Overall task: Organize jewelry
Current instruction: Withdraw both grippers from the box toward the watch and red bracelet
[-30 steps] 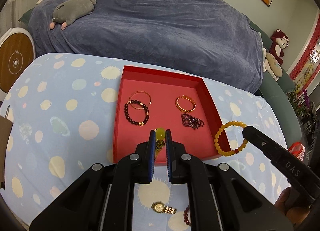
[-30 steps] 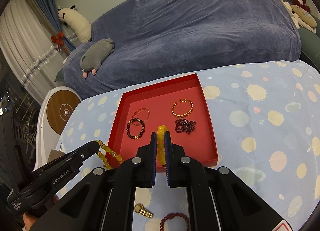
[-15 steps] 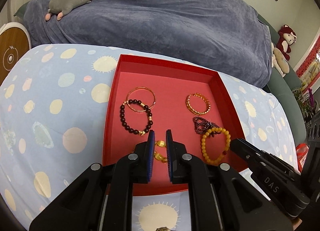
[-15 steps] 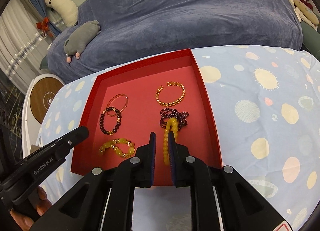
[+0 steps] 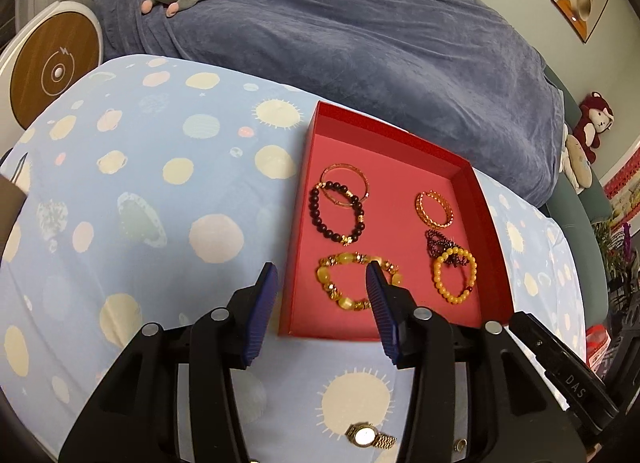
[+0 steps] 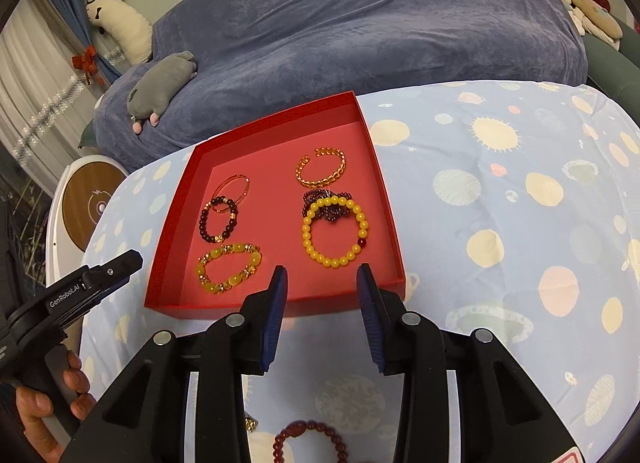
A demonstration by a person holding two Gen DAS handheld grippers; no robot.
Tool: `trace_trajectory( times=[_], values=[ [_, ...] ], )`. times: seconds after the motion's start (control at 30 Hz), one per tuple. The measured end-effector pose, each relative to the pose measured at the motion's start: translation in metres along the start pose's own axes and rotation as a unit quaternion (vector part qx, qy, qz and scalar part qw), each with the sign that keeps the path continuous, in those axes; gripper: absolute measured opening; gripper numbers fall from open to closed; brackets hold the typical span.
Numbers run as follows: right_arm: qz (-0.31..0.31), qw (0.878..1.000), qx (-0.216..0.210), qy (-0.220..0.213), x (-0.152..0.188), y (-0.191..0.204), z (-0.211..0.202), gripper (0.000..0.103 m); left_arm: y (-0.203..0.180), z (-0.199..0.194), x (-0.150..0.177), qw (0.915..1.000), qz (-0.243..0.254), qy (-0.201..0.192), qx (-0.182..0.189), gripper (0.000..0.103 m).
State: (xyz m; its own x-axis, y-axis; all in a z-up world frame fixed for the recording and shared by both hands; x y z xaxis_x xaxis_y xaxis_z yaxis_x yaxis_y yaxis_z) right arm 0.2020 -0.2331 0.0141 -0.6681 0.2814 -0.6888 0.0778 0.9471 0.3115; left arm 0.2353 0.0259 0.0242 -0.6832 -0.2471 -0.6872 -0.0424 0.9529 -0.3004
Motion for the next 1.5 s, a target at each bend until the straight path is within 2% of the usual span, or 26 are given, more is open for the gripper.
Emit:
trace_trajectory(
  times=[0.33, 0.9, 1.1, 1.5],
  values=[
    [-0.016, 1.0, 0.013, 0.006, 0.037, -0.005, -0.041, 0.035, 0.005, -0.034, 0.044, 0.9997, 0.015, 0.018, -0.004, 0.044],
    [-0.014, 0.999, 0.012, 0.051, 0.121, -0.004, -0.082, 0.035, 0.026, -0.079, 0.116, 0.9986, 0.023, 0.046, -0.01, 0.044],
    [-0.018, 0.998, 0.005, 0.062, 0.139, 0.002, -0.09, 0.035, 0.039, -0.09, 0.129, 0.9986, 0.018, 0.047, -0.017, 0.044],
    [-0.02, 0.997, -0.003, 0.07, 0.15, 0.013, -0.091, 0.035, 0.055, -0.099, 0.141, 0.9988, 0.011, 0.042, -0.022, 0.044]
  ],
)
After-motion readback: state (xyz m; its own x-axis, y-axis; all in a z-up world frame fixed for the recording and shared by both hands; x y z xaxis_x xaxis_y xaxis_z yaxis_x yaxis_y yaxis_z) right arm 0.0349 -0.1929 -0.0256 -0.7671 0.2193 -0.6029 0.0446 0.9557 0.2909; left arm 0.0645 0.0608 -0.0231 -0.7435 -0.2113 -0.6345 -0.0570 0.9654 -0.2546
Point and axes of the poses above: each gripper's, at about its wrist camera, not at the fingertips, and z roughly the way its jaws point, y to its left, x to its underside, the point moved 2 cm from there along z, roughly the way its jaws point, and after that the axes turned 12 degrees about -y, right-handed, at the moved point
